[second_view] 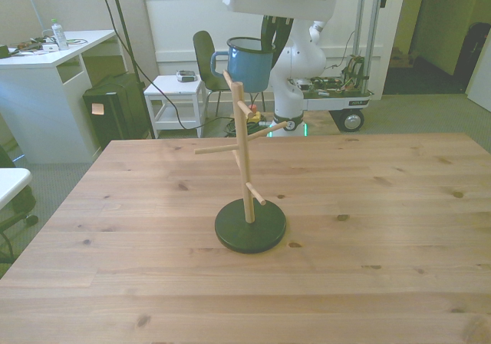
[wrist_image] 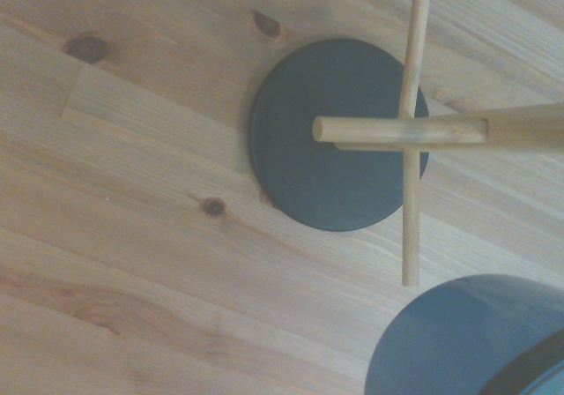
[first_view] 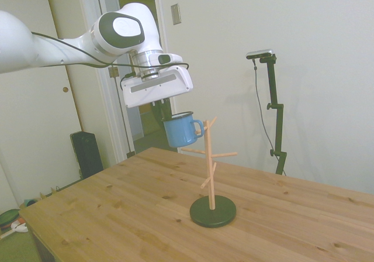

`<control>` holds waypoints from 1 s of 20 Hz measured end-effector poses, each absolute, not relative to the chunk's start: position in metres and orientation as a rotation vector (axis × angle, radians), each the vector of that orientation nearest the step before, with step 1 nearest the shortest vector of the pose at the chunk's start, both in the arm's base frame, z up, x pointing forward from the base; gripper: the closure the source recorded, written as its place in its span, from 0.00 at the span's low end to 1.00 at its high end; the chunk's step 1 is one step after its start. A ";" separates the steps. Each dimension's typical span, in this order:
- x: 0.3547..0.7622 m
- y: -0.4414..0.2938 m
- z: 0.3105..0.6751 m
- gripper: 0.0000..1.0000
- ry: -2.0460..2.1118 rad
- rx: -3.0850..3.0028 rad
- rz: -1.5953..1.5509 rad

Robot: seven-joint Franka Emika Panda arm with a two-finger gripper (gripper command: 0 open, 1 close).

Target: Hang the mug

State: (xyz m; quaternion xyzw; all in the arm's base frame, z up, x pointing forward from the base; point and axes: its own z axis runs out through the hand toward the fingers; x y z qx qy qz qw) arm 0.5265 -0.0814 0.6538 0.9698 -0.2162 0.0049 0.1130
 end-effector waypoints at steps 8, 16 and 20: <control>0.551 -0.074 0.656 1.00 -0.624 2.845 -0.001; 0.563 -0.065 0.659 0.00 -0.656 2.839 0.026; 0.563 -0.066 0.660 0.00 -0.667 2.837 0.032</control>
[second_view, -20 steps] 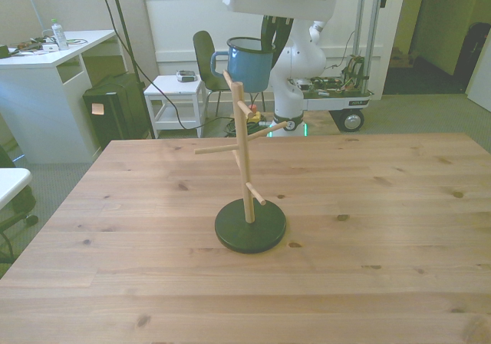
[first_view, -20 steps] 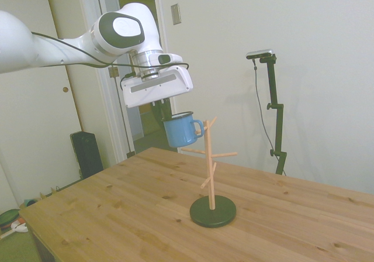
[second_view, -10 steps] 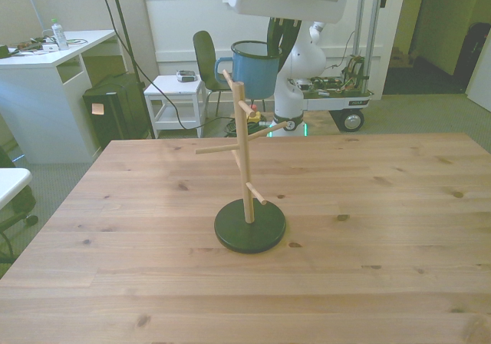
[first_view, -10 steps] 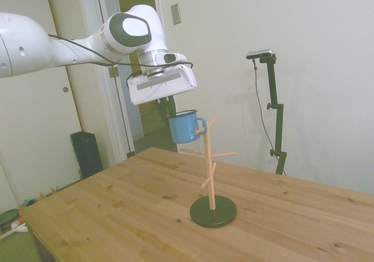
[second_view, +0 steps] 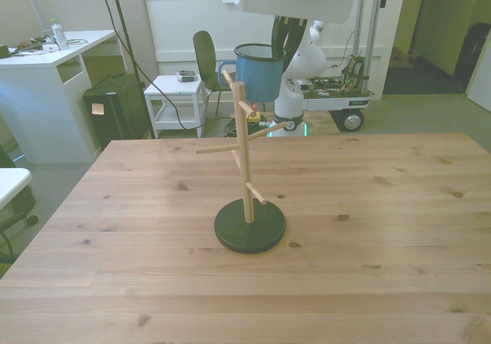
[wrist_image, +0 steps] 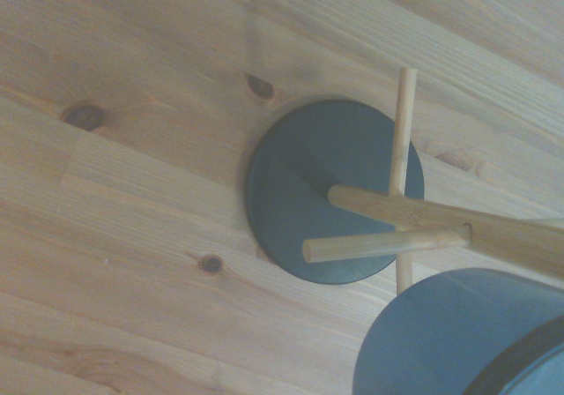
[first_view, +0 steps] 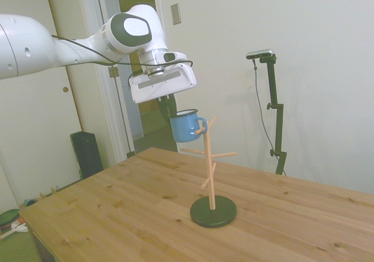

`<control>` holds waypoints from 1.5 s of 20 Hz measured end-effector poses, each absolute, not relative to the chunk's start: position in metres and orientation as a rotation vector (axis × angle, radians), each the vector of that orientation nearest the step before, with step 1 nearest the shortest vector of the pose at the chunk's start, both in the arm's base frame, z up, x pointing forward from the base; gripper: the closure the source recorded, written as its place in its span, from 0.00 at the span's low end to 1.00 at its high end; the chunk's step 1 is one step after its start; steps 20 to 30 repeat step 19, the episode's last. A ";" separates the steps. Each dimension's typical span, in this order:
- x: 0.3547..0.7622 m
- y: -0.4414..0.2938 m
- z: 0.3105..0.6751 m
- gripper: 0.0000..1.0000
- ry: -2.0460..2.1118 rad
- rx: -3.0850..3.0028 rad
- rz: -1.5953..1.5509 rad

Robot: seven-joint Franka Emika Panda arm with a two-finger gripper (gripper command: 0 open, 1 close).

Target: Hang the mug

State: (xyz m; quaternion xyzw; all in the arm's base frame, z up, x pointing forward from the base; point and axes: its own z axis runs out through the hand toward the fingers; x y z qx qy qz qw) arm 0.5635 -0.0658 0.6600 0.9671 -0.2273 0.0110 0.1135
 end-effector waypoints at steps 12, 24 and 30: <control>0.557 -0.072 0.675 0.00 -0.699 2.834 0.075; 0.549 -0.046 0.654 0.00 -0.776 2.872 0.081; 0.549 -0.046 0.654 0.00 -0.776 2.872 0.081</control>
